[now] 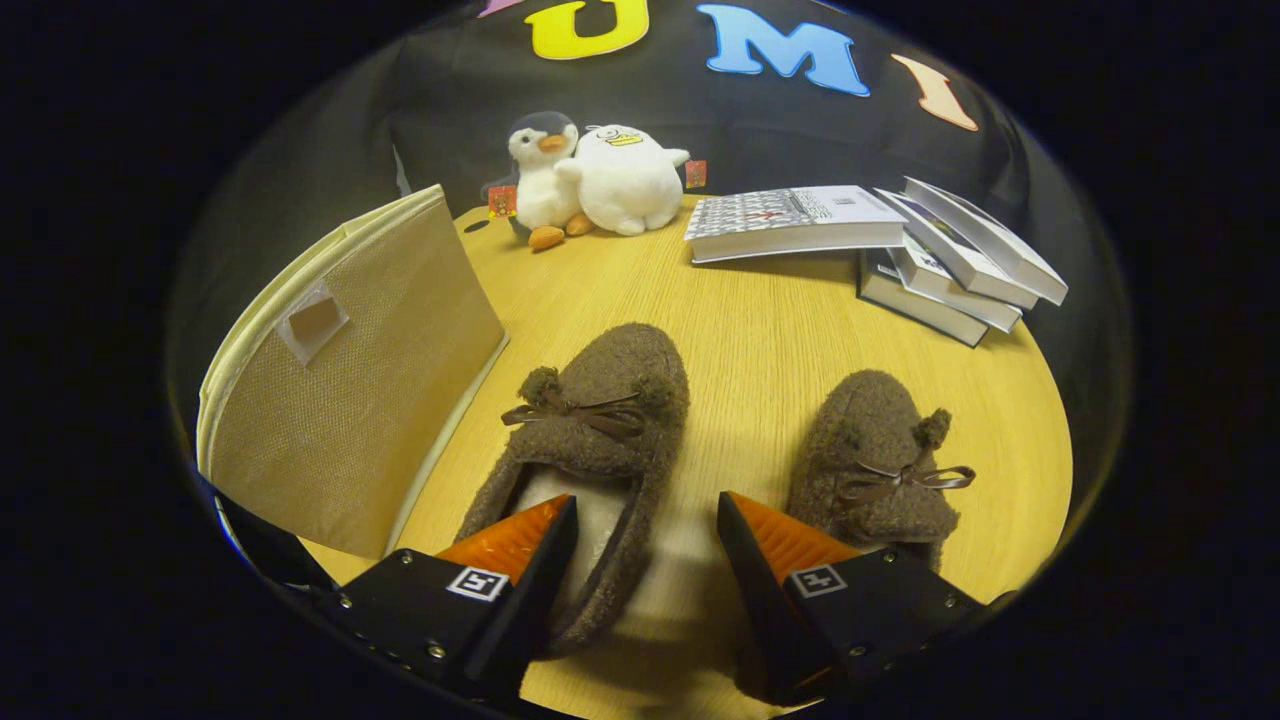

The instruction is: Open the storage box then place both shoes into the box .Put the left shoe in first, then the right shoe, with the right side of both shoes facing outward in a uniform manner.

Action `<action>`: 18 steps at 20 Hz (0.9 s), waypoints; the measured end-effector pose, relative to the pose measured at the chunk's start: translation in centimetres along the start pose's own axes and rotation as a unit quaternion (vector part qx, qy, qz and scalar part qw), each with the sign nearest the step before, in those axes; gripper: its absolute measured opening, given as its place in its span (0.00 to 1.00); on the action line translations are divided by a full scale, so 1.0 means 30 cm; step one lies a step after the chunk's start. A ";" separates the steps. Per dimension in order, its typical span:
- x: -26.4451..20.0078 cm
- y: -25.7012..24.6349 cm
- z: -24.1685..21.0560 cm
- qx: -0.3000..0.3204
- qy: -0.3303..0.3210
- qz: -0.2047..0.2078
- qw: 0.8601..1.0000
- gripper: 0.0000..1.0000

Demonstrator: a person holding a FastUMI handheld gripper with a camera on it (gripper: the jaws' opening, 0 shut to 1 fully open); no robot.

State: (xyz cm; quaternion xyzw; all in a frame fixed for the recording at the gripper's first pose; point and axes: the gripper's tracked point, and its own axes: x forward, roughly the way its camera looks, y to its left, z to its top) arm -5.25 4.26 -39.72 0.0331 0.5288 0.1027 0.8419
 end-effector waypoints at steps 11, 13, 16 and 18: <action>-0.034 0.045 0.061 0.150 0.026 0.018 0.988 0.06; -0.045 0.060 0.078 0.163 0.025 0.024 0.986 0.06; -0.066 0.070 0.076 0.163 0.024 0.017 0.986 0.00; -0.096 0.096 0.100 0.190 0.026 0.029 0.981 0.00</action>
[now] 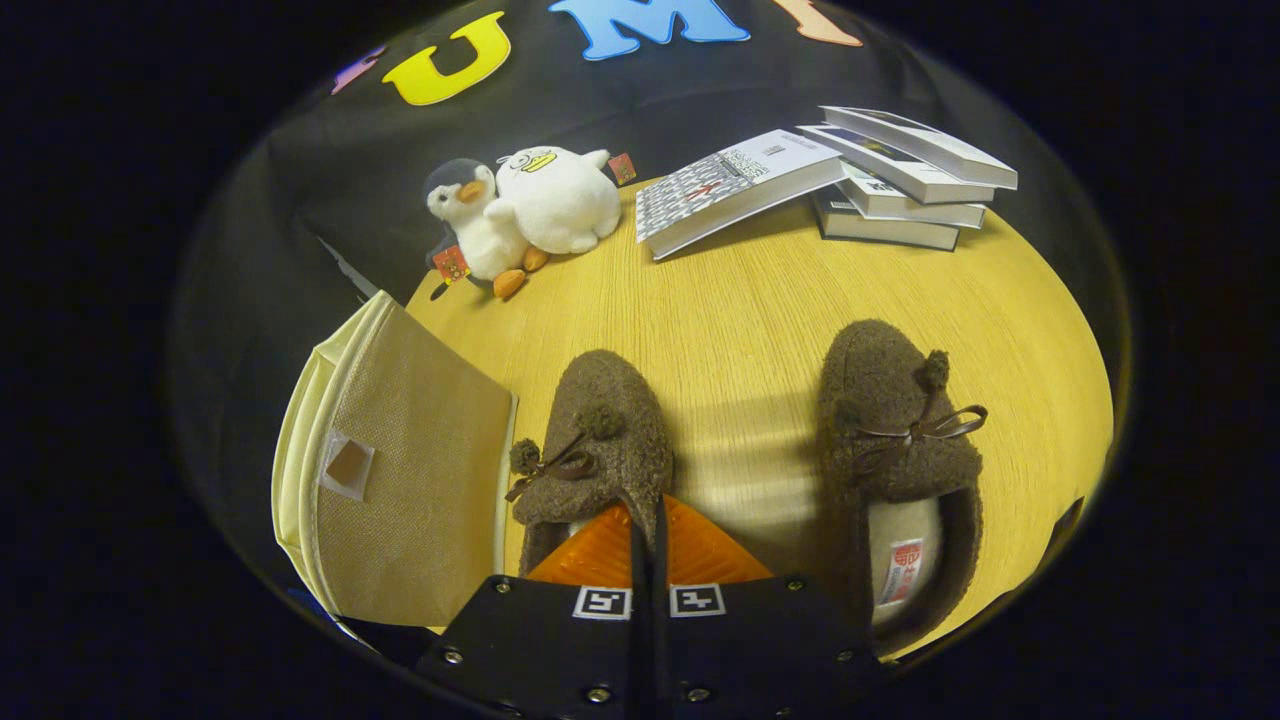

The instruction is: Open the storage box then place both shoes into the box .Put the left shoe in first, then the right shoe, with the right side of both shoes facing outward in a uniform manner.

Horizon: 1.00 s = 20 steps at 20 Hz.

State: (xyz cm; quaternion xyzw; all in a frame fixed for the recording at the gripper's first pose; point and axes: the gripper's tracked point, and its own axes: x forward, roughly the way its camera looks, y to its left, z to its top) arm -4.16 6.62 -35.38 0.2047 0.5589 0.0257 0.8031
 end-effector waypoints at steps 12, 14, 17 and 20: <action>-0.249 0.365 0.231 0.054 -0.054 0.097 0.992 0.00; -0.259 0.433 0.237 0.056 -0.055 0.110 0.991 0.00; -0.252 0.528 0.227 0.048 -0.056 0.123 0.990 0.00; -0.226 0.625 0.183 0.042 -0.045 0.134 0.989 0.00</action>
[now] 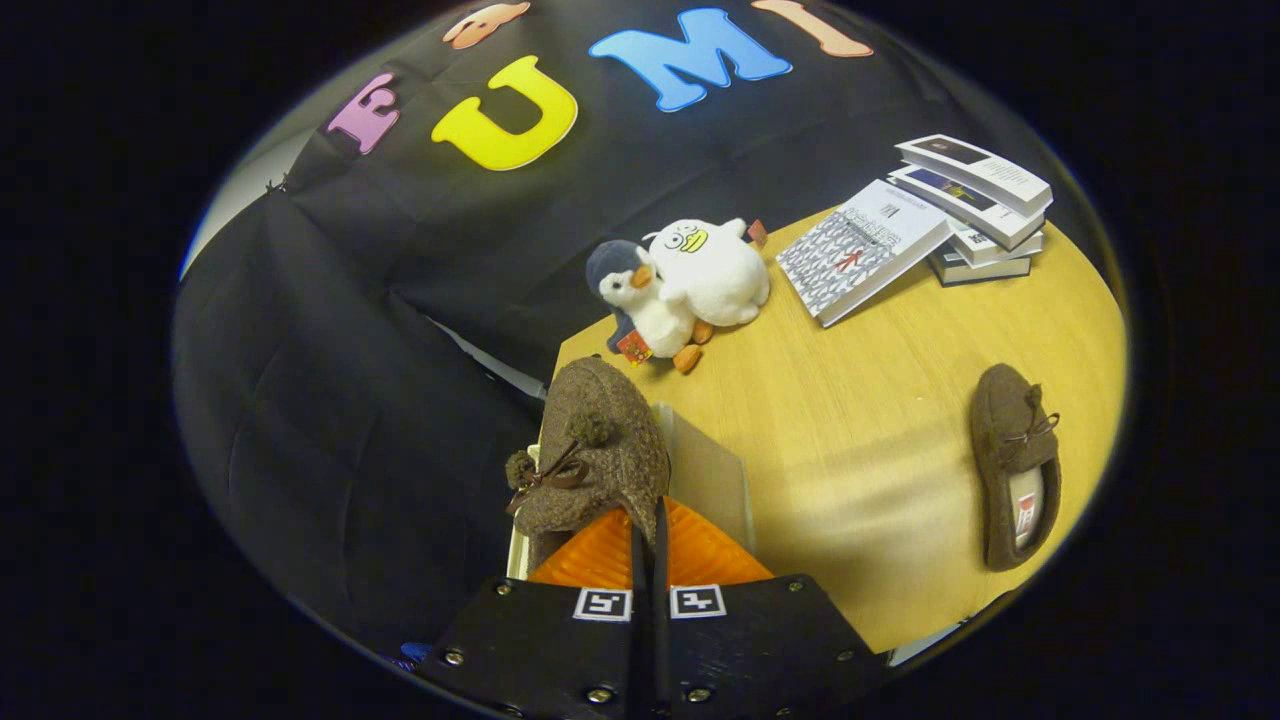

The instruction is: Open the storage box then place both shoes into the box .Put the left shoe in first, then the right shoe, with the right side of both shoes facing outward in a uniform manner.

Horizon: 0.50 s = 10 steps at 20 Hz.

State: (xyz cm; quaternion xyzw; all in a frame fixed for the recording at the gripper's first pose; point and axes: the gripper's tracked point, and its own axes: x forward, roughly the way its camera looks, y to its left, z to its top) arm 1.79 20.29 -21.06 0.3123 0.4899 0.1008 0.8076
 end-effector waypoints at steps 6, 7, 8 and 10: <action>0.114 0.098 -0.106 -0.014 0.018 -0.001 1.000 0.00; 0.138 0.108 -0.122 -0.014 0.021 -0.004 1.000 0.00; 0.156 0.114 -0.140 -0.014 0.024 -0.007 1.000 0.00; 0.196 0.127 -0.181 -0.010 0.033 -0.012 0.999 0.00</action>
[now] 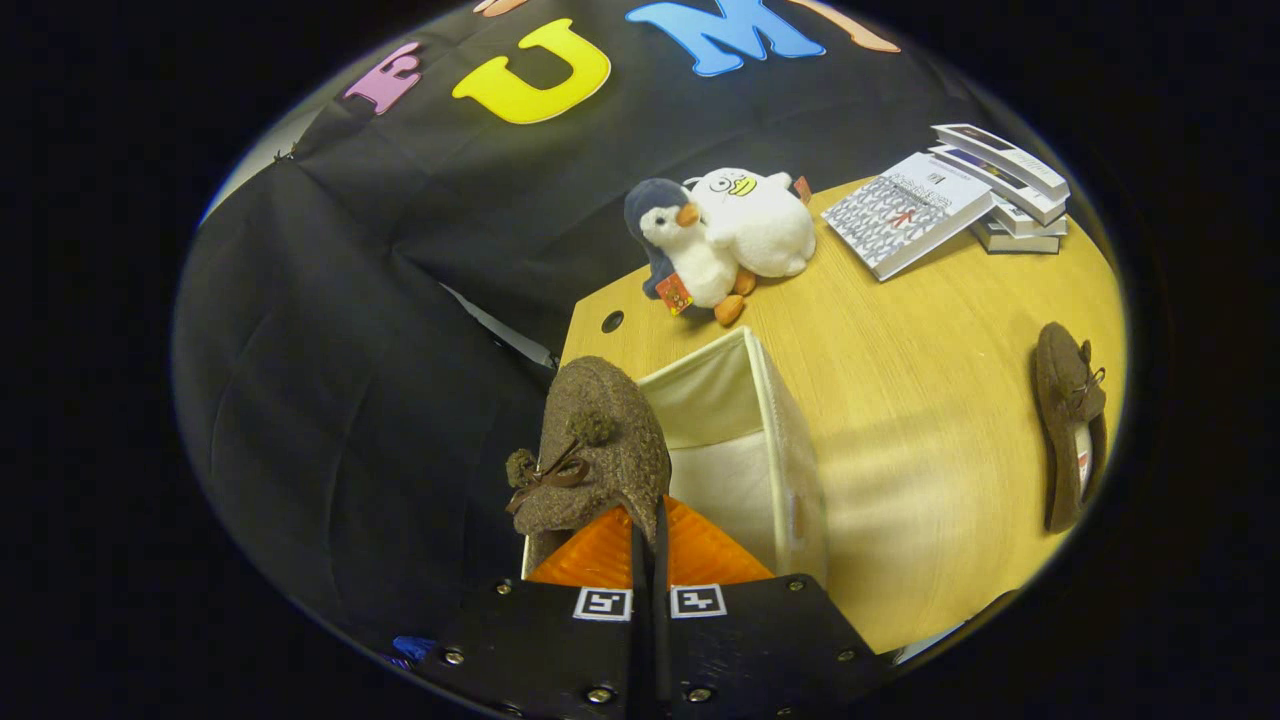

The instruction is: Open the storage box then place both shoes into the box .Put the left shoe in first, then the right shoe, with the right side of both shoes facing outward in a uniform manner.

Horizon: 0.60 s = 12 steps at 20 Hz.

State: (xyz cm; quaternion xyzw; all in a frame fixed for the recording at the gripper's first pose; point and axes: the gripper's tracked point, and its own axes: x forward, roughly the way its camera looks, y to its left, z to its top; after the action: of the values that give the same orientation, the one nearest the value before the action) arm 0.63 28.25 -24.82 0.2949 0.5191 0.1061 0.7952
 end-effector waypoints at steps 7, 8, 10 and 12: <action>0.101 0.007 -0.059 0.015 0.005 -0.019 1.000 0.00; 0.112 0.005 -0.073 0.015 0.009 -0.023 1.000 0.00; 0.138 -0.005 -0.100 0.018 0.017 -0.030 0.999 0.00; 0.164 0.000 -0.130 0.015 0.028 -0.029 0.999 0.01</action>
State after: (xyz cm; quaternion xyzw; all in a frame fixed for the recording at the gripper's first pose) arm -0.67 31.99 -29.69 0.2889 0.5508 0.0832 0.7786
